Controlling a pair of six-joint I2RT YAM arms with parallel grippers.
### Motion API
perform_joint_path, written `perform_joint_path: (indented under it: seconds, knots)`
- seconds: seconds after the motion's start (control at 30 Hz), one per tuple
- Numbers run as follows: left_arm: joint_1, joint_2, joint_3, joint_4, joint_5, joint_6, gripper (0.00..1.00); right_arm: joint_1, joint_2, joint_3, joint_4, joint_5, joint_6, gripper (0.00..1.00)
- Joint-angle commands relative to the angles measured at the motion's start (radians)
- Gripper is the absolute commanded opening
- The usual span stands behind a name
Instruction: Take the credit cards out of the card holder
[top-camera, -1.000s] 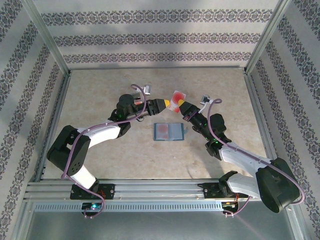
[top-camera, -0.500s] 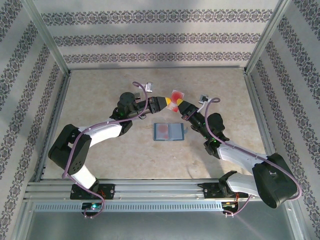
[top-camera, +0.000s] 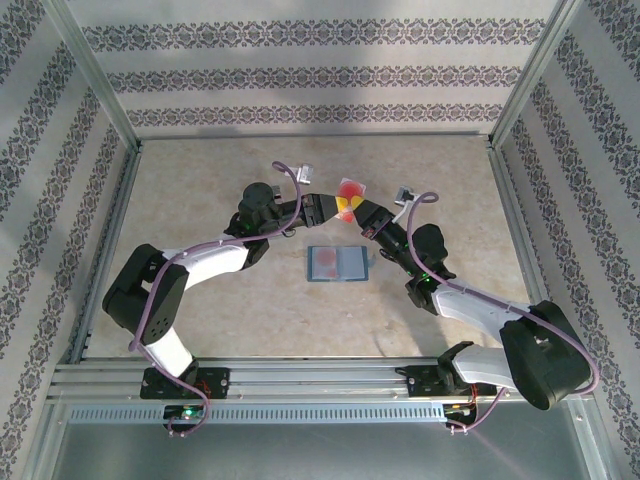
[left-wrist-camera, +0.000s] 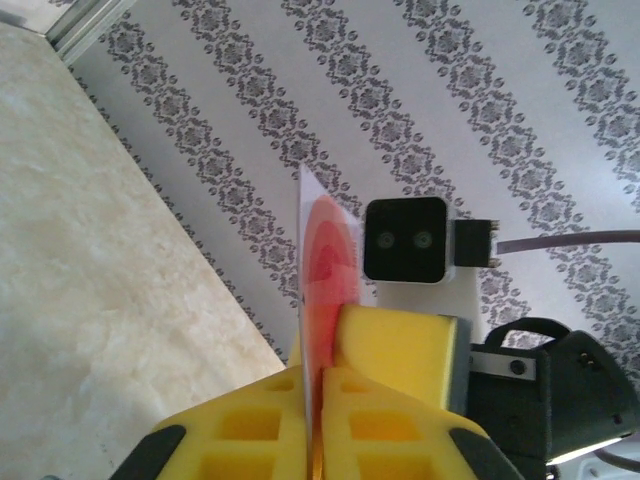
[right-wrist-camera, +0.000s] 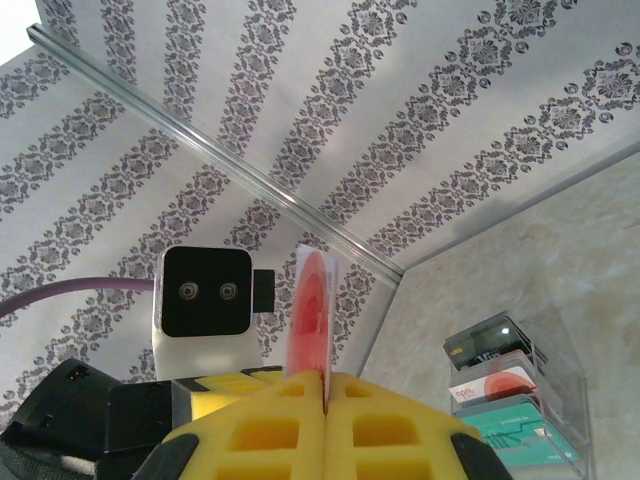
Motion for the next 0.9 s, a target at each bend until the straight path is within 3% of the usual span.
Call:
perform_joint_path:
  seconds: [0.0, 0.07, 0.17, 0.3, 0.4, 0.57, 0.63, 0.73, 0.87]
  knots:
    - [-0.011, -0.012, 0.032, 0.036, 0.031, 0.018, 0.04, 0.005, -0.004, 0.005, 0.043, -0.016, 0.006, 0.01]
    - [-0.005, -0.025, 0.039, 0.004, 0.037, 0.045, 0.02, -0.005, -0.016, -0.008, 0.038, -0.014, 0.005, 0.06]
    - [0.016, -0.052, 0.056, -0.09, 0.058, 0.109, 0.0, -0.023, -0.05, -0.023, -0.004, -0.013, -0.017, 0.23]
    - [0.086, -0.09, 0.117, -0.339, 0.14, 0.291, 0.0, -0.05, -0.135, -0.039, -0.151, 0.006, -0.068, 0.4]
    - [0.142, -0.118, 0.192, -0.668, 0.154, 0.582, 0.0, -0.049, -0.225, -0.023, -0.361, 0.045, -0.143, 0.49]
    - [0.182, -0.097, 0.383, -1.247, -0.036, 1.184, 0.0, -0.02, -0.365, 0.031, -0.714, 0.136, -0.278, 0.55]
    - [0.202, -0.058, 0.443, -1.365, -0.074, 1.336, 0.0, -0.008, -0.401, 0.058, -0.827, 0.173, -0.313, 0.58]
    - [0.252, 0.029, 0.552, -1.536, -0.019, 1.533, 0.0, 0.008, -0.426, 0.099, -0.986, 0.242, -0.34, 0.62]
    - [0.283, 0.136, 0.669, -1.701, -0.061, 1.797, 0.0, 0.024, -0.415, 0.152, -1.142, 0.323, -0.356, 0.73]
